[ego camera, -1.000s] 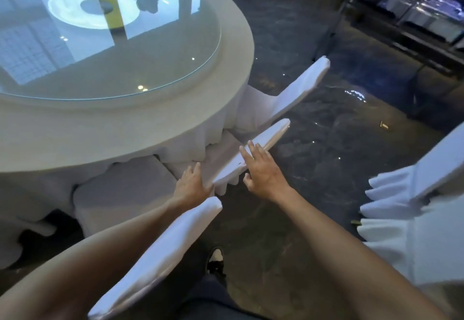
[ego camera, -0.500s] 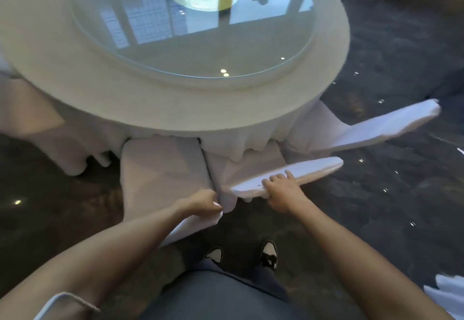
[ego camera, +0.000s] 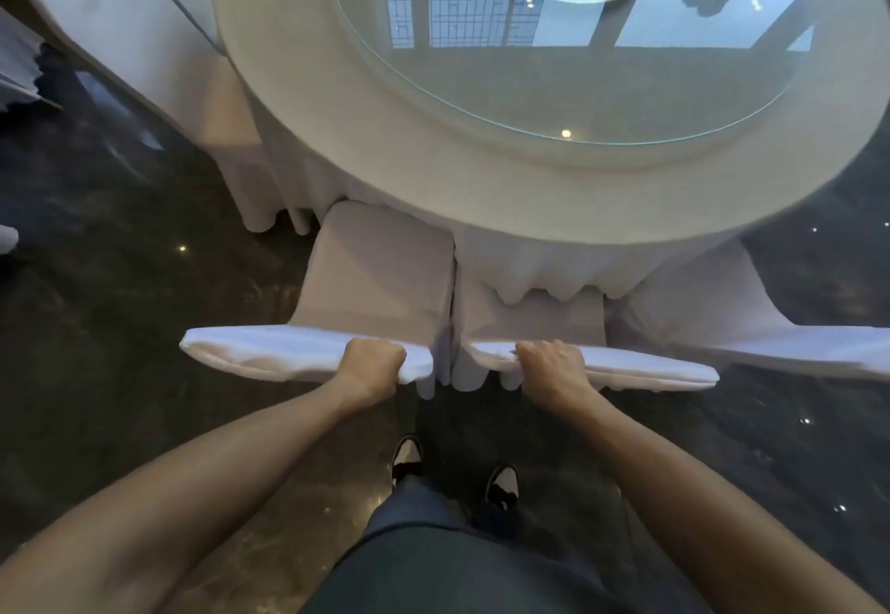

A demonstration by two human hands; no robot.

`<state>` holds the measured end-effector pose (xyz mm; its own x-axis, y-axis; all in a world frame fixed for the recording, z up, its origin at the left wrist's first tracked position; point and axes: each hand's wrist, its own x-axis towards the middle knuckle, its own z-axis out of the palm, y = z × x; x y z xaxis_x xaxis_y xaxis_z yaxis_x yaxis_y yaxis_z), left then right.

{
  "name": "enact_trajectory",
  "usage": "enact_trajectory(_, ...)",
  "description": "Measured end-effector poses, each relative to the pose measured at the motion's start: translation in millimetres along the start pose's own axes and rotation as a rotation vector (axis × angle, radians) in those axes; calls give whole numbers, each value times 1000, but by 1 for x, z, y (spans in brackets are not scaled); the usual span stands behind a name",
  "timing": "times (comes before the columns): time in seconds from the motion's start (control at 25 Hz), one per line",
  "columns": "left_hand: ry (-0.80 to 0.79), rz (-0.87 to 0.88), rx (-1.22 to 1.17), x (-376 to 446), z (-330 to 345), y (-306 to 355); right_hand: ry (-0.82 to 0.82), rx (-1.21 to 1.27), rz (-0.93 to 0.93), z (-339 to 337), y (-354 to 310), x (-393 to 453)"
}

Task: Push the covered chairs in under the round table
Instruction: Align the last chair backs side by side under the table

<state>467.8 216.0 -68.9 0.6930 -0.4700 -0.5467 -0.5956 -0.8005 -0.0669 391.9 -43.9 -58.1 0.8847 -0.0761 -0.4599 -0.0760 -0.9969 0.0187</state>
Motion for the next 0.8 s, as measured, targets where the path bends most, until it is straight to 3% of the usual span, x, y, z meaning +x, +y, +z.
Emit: enact_trajectory(0.8, 183, -39, -106, 44, -27, 56, -1, -119, 41, -5, 67, 19)
